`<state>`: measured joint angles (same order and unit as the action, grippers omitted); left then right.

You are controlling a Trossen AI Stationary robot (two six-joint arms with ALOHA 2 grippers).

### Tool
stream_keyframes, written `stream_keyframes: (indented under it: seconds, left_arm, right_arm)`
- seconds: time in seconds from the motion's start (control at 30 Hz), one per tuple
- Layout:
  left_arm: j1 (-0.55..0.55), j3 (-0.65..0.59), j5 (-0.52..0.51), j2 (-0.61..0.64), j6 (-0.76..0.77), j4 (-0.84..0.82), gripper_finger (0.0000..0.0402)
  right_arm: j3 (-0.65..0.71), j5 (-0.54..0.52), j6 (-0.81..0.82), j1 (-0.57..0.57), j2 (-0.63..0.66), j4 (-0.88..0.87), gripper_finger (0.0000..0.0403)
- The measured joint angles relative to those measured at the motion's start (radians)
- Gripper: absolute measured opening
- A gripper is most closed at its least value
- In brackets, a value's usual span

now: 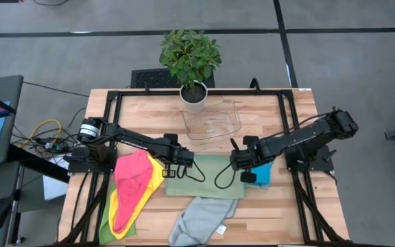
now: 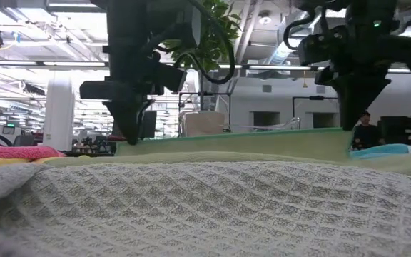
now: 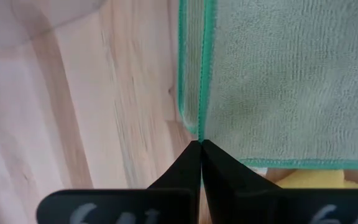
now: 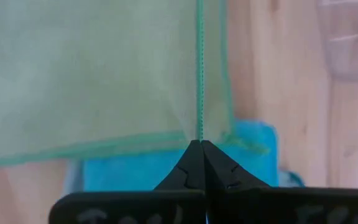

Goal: Fold microfiber towels
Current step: Fold the light green microfiber cloth

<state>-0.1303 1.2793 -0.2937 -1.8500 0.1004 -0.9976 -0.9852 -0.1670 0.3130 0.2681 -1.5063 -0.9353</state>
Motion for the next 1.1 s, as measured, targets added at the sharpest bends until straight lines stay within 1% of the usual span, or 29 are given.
stream_keyframes:
  seconds: [0.1, 0.17, 0.27, 0.33, 0.43, 0.5, 0.63, 0.8, 0.93, 1.1]
  left_arm:
    - [0.001, 0.0, -0.001, 0.0, -0.007, 0.014, 0.0]
    - [0.003, 0.001, 0.0, 0.0, -0.011, 0.013, 0.0]
    - [0.004, 0.001, 0.0, 0.0, -0.024, -0.006, 0.0]
    - [0.005, 0.001, -0.002, 0.0, -0.052, -0.007, 0.0]
    - [0.012, 0.001, -0.007, 0.0, -0.054, -0.003, 0.0]
    - [0.017, -0.001, -0.006, 0.0, -0.047, -0.006, 0.0]
    - [0.023, -0.001, -0.001, 0.0, -0.059, 0.031, 0.0]
    - [0.032, -0.001, 0.0, 0.0, -0.058, 0.075, 0.0]
    - [0.045, -0.008, 0.0, 0.0, -0.055, 0.101, 0.0]
    - [0.061, -0.008, 0.018, 0.0, -0.057, 0.108, 0.0]
  right_arm:
    - [-0.004, 0.037, 0.01, 0.014, 0.003, -0.031, 0.0008]
    - [-0.021, 0.038, 0.033, 0.022, 0.003, -0.059, 0.0008]
    - [-0.041, 0.031, 0.023, 0.04, 0.02, -0.06, 0.0008]
    - [-0.045, 0.035, 0.023, 0.036, 0.024, -0.065, 0.0008]
    - [-0.059, 0.03, 0.073, 0.023, 0.044, -0.096, 0.0008]
    - [-0.065, 0.023, 0.069, 0.033, 0.074, -0.064, 0.0008]
    - [-0.061, 0.026, 0.054, 0.007, 0.077, -0.093, 0.0007]
    - [-0.005, 0.063, 0.053, -0.015, 0.077, -0.034, 0.0007]
    - [0.03, 0.053, 0.053, -0.044, 0.077, -0.019, 0.0009]
    - [0.069, 0.065, 0.053, -0.076, 0.077, 0.01, 0.0011]
